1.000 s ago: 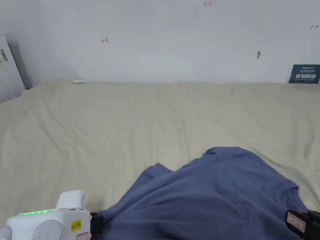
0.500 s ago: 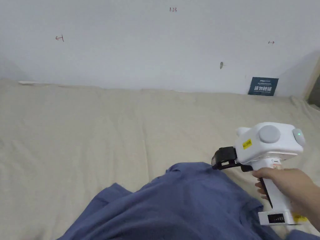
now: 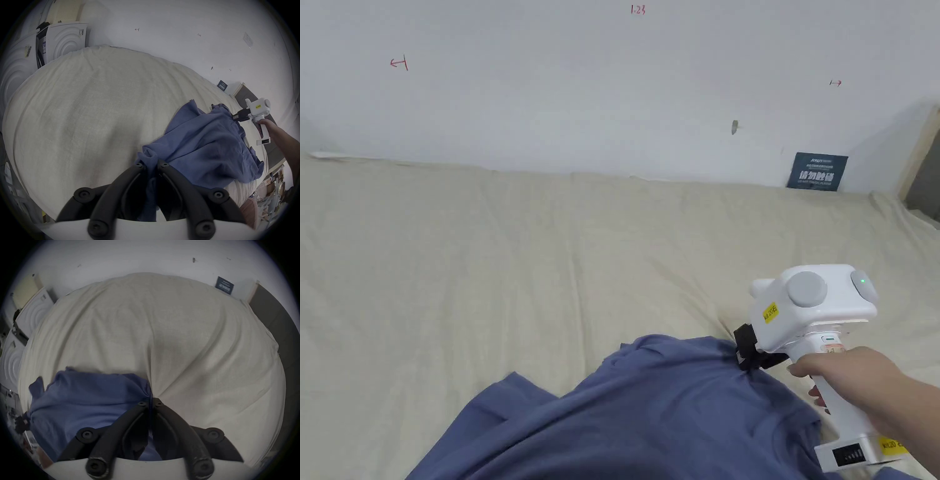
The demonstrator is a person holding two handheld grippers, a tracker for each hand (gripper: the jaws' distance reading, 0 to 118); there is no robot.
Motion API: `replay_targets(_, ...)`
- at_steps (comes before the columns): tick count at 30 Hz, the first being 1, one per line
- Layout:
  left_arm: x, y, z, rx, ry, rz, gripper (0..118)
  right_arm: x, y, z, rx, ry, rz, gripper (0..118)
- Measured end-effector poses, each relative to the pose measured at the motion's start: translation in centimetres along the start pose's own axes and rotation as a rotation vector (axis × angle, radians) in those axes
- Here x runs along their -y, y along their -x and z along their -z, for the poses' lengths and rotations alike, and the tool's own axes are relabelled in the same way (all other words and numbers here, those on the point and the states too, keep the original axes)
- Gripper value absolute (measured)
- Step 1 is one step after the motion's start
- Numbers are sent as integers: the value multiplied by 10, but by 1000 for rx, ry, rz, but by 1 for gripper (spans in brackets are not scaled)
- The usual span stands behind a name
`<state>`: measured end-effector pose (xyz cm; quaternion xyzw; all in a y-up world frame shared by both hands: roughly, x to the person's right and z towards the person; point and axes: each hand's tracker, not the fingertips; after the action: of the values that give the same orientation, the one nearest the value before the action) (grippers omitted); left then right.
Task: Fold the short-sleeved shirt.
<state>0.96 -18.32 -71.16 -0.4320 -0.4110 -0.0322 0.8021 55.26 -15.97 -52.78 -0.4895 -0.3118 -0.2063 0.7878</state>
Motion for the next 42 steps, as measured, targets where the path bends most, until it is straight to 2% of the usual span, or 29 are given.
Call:
replay_targets(1,0,-1,-3,0,-4,-1,11,2,-2,-7,0,-10,-1,1)
replay_targets(3,0,-5,-10,10,-12,1,11,5,-7,-30,-133,-65,64,1)
replay_targets(7,-4,-15,-25,20,-40,23,11,16,-14,-81,-192,-157,70,1)
replay_targets(11,-15,-28,-45,36,-96,64,11,52,-21,-143,-306,-231,73,1)
replay_targets(14,-38,-37,-68,77,-167,90,11,84,-33,-194,-290,-343,81,0)
replay_targets(18,-85,-54,-102,136,-241,139,11,109,-49,-264,-305,-477,172,0)
replay_targets(21,-130,-72,-127,191,-291,171,11,99,-53,-313,-271,-540,154,0)
replay_targets(25,-190,-103,-147,152,-326,289,11,63,-53,-378,-173,-652,95,0)
replay_targets(33,-307,-136,-156,98,-394,253,11,-50,-43,-477,23,-867,96,0)
replay_targets(36,-342,-141,-159,71,-472,251,11,-81,-34,-498,51,-922,108,0)
replay_targets(42,-404,-150,-175,37,-608,209,11,-129,-9,-529,160,-1048,24,0)
